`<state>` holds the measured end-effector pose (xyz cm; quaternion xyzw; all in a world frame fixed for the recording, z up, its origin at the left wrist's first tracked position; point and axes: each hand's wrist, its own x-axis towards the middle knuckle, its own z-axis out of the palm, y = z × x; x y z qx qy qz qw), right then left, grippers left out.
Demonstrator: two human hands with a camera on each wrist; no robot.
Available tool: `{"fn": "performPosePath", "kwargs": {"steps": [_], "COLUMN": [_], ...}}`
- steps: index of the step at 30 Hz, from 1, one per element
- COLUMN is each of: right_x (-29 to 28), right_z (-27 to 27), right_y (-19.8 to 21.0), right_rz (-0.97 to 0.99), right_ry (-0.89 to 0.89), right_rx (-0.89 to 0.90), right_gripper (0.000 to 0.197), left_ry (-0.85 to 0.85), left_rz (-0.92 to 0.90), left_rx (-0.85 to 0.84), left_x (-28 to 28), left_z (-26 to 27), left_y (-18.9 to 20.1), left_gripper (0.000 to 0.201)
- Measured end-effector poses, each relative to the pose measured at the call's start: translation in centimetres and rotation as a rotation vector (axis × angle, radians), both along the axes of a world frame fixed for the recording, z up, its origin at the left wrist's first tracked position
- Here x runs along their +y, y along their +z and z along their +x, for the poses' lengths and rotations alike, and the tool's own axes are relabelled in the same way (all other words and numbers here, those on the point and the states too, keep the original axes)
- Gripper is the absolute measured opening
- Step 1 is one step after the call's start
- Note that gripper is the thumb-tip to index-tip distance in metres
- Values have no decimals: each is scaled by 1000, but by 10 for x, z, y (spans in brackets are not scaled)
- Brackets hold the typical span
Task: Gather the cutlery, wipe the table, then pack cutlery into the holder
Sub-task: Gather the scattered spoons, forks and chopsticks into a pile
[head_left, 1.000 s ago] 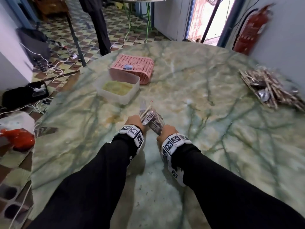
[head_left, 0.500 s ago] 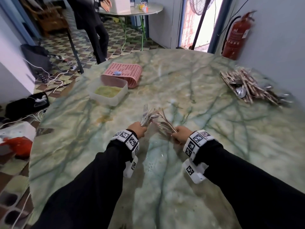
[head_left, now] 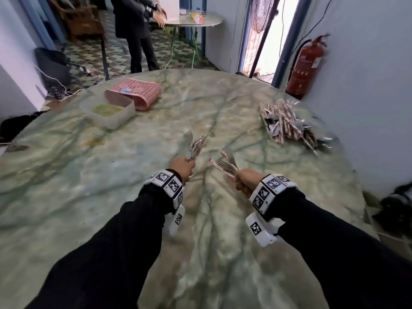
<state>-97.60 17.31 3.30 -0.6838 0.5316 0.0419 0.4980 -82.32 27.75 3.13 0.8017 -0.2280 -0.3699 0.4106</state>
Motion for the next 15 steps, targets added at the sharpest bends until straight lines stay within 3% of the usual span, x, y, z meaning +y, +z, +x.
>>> {"fn": "performPosePath", "kwargs": {"steps": [8,15], "right_x": [-32,-49], "right_z": [-52,-82], "right_y": [7,2], "right_rz": [-32,-410], "right_ry": [49,266], "right_rx": [-9,95], "right_gripper": [31,30], "left_ry": [-5,-72], "left_rz": [-1,12], "left_rx": [85,126], "left_x": [-25,-43], "left_z": [-61,-78], "left_y": [14,24], "left_gripper": [13,17]}}
